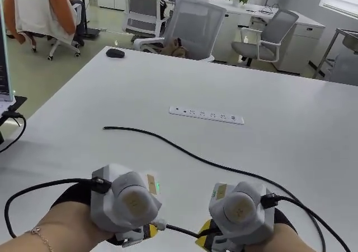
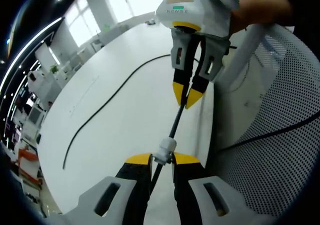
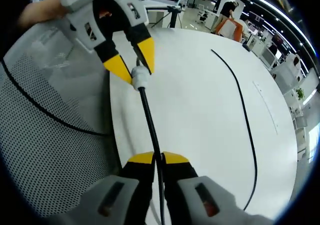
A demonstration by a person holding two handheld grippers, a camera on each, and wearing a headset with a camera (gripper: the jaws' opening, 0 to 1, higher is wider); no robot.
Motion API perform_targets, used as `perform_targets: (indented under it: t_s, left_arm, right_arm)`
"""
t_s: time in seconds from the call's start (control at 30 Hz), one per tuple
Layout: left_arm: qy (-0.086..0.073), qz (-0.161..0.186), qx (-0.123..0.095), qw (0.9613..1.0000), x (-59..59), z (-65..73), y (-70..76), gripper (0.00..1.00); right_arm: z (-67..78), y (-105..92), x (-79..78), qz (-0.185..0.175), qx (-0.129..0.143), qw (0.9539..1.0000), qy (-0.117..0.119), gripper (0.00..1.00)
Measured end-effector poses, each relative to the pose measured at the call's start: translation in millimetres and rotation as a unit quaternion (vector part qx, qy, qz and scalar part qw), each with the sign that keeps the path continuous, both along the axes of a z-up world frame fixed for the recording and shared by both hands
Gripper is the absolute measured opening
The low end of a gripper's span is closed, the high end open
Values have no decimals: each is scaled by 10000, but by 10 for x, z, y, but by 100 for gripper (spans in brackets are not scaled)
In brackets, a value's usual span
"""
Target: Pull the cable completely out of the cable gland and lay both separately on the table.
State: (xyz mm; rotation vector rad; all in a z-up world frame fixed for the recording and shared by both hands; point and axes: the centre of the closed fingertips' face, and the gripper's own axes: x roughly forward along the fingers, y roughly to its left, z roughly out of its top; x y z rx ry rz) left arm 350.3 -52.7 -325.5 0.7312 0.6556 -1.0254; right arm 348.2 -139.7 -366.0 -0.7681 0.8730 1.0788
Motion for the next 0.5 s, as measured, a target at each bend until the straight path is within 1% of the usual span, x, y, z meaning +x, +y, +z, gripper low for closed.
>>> perform_targets:
  t_s: [0.03,0.07,0.1,0.13,0.17,0.2,0.23,0.27,0.3,0.37,0.4,0.43,0.47,0.5]
  left_arm:
    - [2,4,-5,10000,0,0,-1,17]
    - [3,13,-17,10000,3,2,-2,17]
    - [2,19,-16,10000,5,3,-1,17]
    - [-7,28,-6,10000,7,4,4,17]
    - [-14,35,0,10000,10,5,7,17]
    - [-16,40,2,10000,11,5,10,17]
    - [-11,53,-3,10000,13,6,13,17]
    - [-13,62,-7,10000,16,7,18,17]
    - [-14,65,-9,10000,17,7,18,17]
    - [-23,63,16,10000,18,4,21,17]
    - [-40,60,36,10000,22,3,26,17]
    - [-36,68,41,10000,25,2,29,17]
    - [-24,76,34,10000,24,2,29,17]
    - [-17,75,22,10000,23,3,25,17]
  right_arm:
    - [-11,-24,4,-49,-47,10000,6,3]
    - [-49,-123,22,-255,-208,9994,63,3]
    - [-68,-179,29,-366,-297,9988,92,4]
    - [-88,-270,62,-420,-507,9978,23,4]
    - [-100,-336,85,-490,-657,9966,-21,4]
    - [-109,-386,97,-532,-774,9956,-37,4]
    - [-116,-413,95,-586,-816,9949,-29,4]
    - [-122,-439,91,-780,-796,9938,45,4]
    - [-125,-443,95,-845,-748,9936,92,5]
    - [-107,-435,107,-922,-671,9934,109,6]
    - [-103,-424,106,-898,-653,9938,101,8]
    - [-90,-369,103,-803,-548,9952,74,12]
    - [-81,-283,82,-668,-384,9970,111,16]
    - [-53,-144,26,-566,-71,9981,219,20]
